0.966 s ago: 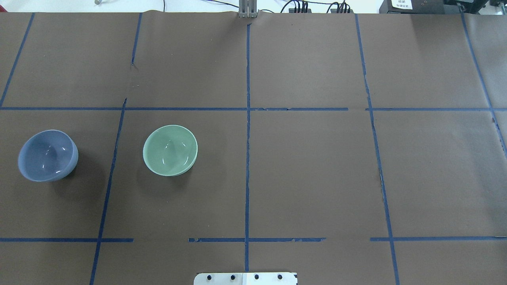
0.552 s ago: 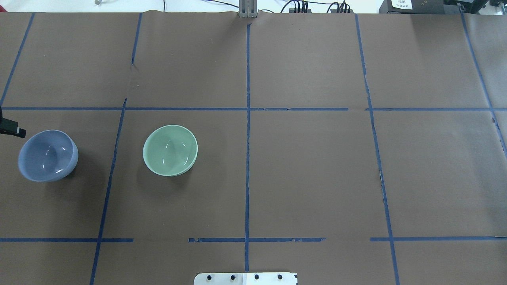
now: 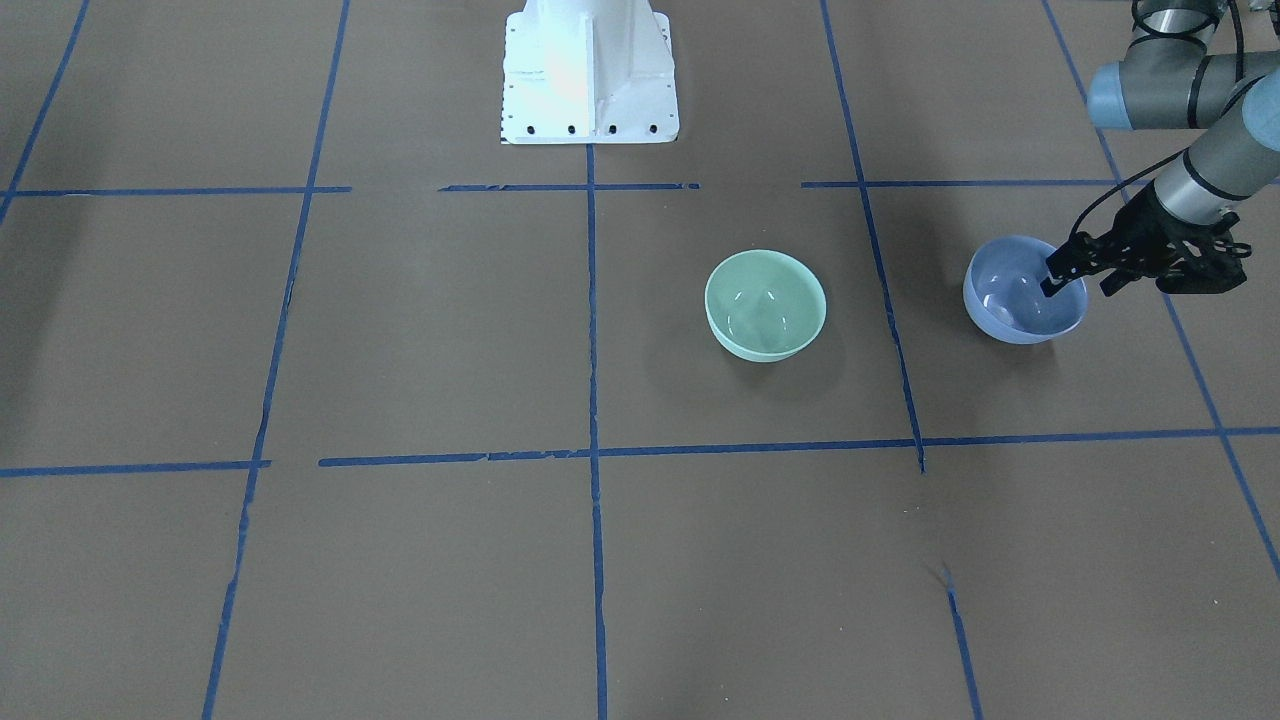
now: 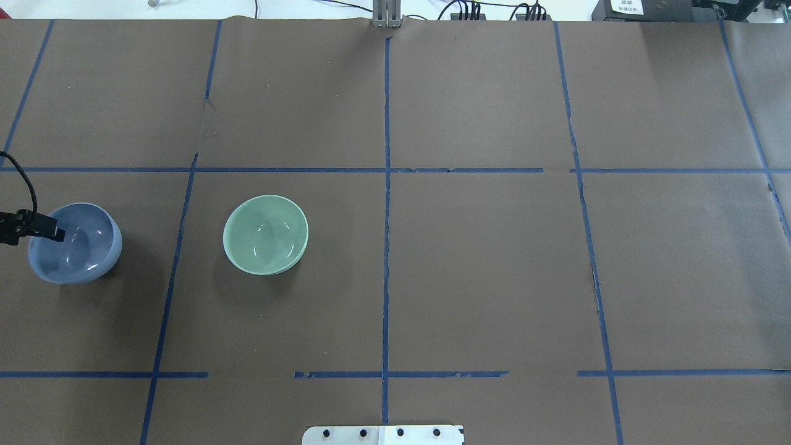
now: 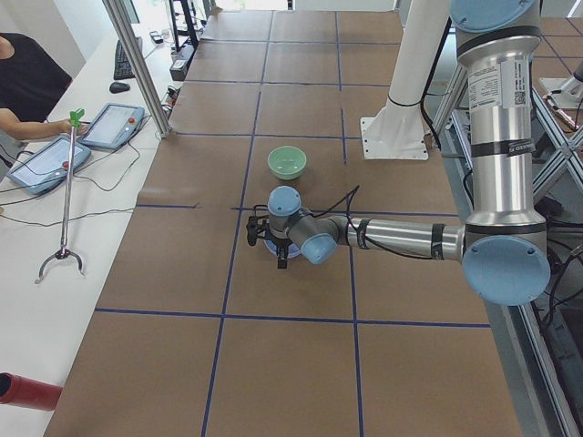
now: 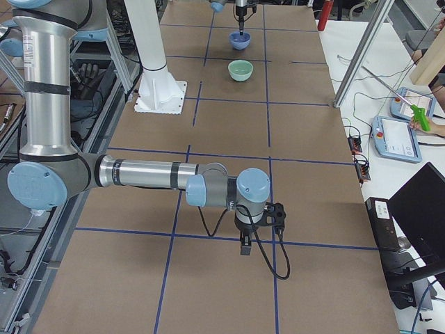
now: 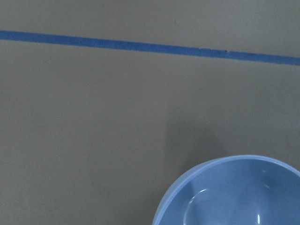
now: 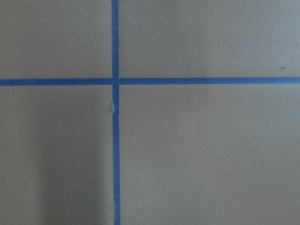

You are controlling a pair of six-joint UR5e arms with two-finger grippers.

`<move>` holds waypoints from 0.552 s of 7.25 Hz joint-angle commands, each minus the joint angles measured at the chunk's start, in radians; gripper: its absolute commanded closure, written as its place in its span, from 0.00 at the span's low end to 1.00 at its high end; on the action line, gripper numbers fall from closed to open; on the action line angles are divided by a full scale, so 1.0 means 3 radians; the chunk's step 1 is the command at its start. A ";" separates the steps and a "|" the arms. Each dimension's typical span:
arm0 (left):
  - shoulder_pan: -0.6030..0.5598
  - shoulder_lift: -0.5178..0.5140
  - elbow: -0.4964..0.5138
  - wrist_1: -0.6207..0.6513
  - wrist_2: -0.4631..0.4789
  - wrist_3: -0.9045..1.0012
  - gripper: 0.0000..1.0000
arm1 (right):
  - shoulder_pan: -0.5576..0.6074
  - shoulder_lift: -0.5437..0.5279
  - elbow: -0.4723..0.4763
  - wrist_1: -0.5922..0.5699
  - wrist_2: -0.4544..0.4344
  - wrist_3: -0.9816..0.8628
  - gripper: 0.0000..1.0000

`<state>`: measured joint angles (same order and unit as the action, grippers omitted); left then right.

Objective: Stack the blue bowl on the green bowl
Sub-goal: 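Lower the left gripper onto the blue bowl's rim and close it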

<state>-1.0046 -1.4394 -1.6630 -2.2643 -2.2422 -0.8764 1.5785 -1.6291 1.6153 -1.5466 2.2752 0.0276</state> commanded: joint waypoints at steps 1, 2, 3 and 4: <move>0.0025 0.0002 0.0047 -0.0005 0.0049 0.0012 0.07 | 0.0000 0.0000 0.0000 0.0001 -0.0001 0.0000 0.00; 0.0035 0.0002 0.0052 -0.0005 0.0050 0.0017 0.14 | 0.0000 0.0000 0.0000 -0.0004 0.0004 0.0000 0.00; 0.0035 0.0002 0.0052 -0.0005 0.0050 0.0017 0.42 | 0.0000 0.0000 0.0000 0.0001 -0.0001 0.0000 0.00; 0.0035 0.0002 0.0052 -0.0015 0.0045 0.0027 0.78 | 0.0000 0.0000 0.0000 0.0001 0.0004 0.0000 0.00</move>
<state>-0.9948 -1.4389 -1.6482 -2.2664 -2.2283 -0.8708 1.5785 -1.6291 1.6153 -1.5467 2.2756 0.0276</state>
